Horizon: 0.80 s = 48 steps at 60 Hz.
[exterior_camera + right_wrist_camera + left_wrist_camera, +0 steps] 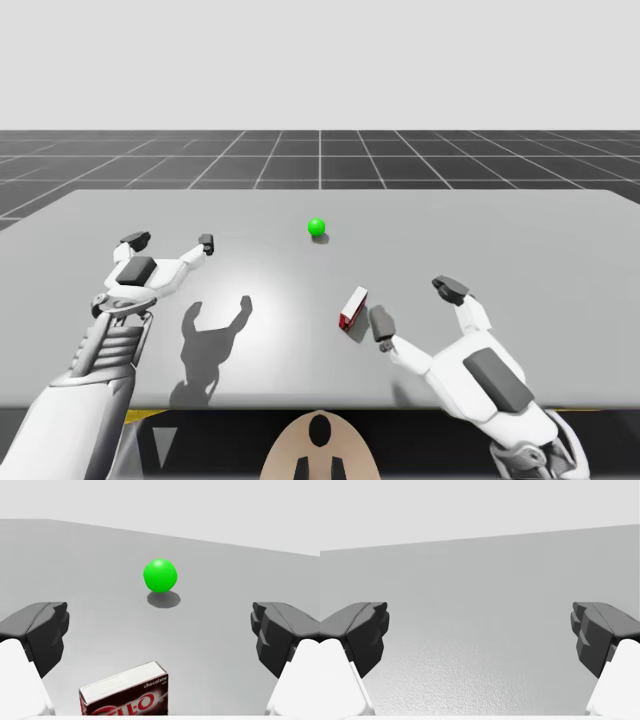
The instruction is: Watch the red light. When it turns green, pick up the object.
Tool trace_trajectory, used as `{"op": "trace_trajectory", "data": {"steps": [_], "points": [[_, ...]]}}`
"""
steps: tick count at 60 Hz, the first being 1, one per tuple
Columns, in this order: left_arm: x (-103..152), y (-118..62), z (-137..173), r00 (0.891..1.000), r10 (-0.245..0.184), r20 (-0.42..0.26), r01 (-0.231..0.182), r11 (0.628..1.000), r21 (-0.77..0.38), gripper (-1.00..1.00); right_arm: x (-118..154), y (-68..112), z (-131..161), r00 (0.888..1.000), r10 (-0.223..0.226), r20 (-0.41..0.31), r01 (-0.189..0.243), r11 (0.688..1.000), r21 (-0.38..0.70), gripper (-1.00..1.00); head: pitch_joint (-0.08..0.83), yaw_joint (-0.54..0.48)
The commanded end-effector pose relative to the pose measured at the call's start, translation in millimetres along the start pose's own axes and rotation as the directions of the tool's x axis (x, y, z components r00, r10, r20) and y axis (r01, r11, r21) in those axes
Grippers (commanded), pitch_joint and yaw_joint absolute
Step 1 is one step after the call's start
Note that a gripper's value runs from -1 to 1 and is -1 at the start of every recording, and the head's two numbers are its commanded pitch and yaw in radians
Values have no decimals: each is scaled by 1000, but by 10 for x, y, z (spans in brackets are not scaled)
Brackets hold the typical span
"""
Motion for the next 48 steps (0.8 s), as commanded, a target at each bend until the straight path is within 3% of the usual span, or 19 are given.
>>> {"op": "trace_trajectory", "data": {"steps": [1,6,17,28,48], "points": [[-7,-2,-3,1000,-1,-3,1,1000,0,-1000,-96,290,321,999,32,0,-31,980,195,-1000,718,-117],[-7,-3,-2,1000,-1,-3,1,1000,0,-1000,-217,314,372,998,64,0,-62,959,277,-1000,720,-116],[-9,2,-3,1000,-2,-3,2,1000,3,-1000,-451,313,281,993,115,-8,-106,938,331,-1000,718,-113],[-12,6,-6,1000,-1,-6,1,1000,6,-1000,-699,295,65,987,155,-39,-134,937,323,-1000,717,-114],[-7,18,-11,1000,2,-5,-2,1000,10,-1000,-894,209,-285,985,163,-50,-148,964,221,-1000,719,-112]]}}
